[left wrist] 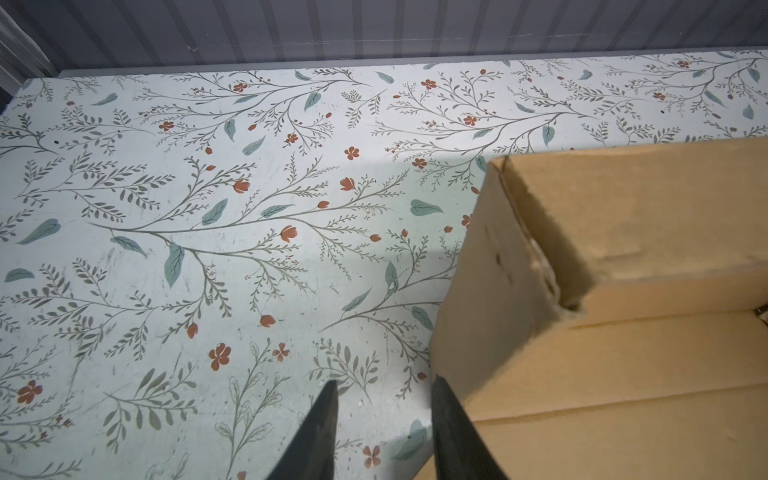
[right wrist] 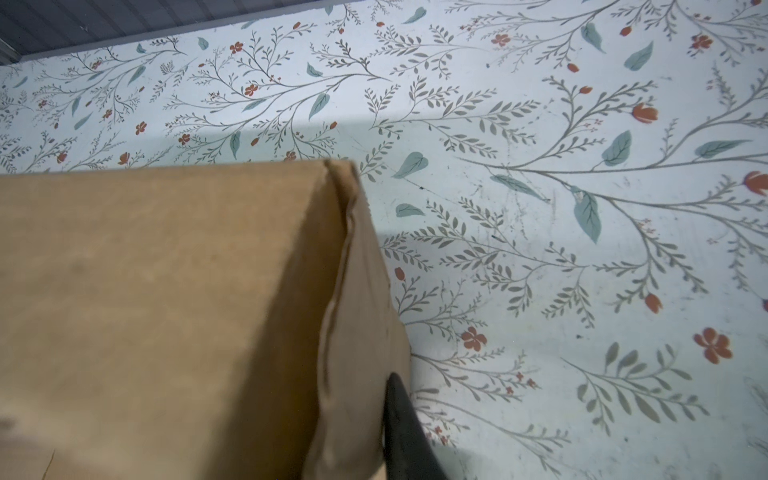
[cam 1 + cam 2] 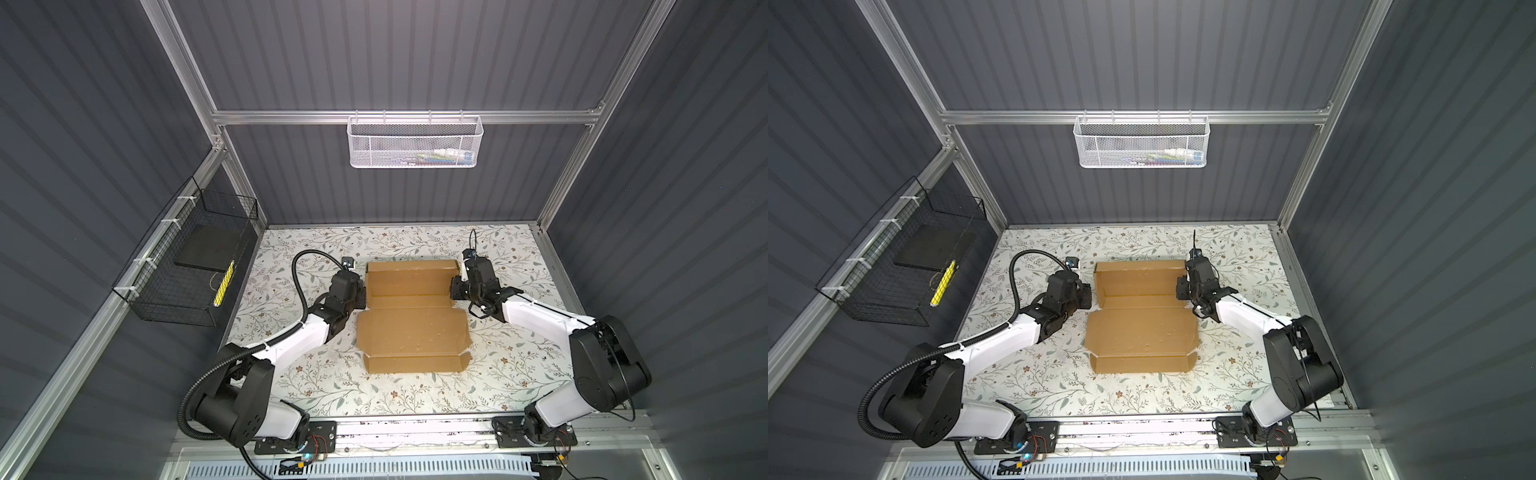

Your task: Fold the paper box

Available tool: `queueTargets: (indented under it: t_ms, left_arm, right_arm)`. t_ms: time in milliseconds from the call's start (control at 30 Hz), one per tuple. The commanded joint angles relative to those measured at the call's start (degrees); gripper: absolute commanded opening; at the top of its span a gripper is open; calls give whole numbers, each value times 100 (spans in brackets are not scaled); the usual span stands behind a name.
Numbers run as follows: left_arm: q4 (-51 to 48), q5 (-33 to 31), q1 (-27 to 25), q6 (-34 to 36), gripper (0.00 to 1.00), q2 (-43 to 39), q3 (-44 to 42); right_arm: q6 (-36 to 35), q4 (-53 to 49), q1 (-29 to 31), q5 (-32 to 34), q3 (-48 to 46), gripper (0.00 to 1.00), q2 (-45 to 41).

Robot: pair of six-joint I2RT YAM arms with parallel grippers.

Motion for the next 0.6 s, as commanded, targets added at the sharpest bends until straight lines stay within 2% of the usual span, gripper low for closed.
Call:
queueTargets:
  t_ms: [0,567]
  left_arm:
    - [-3,-9,67,-32,38,-186,-99]
    - [-741,549,425,111,39,-1080,19]
  right_arm:
    - [-4,-500,-19,-88,368,15,143]
    - [374,-3553,-325,-836,2514,11,1336]
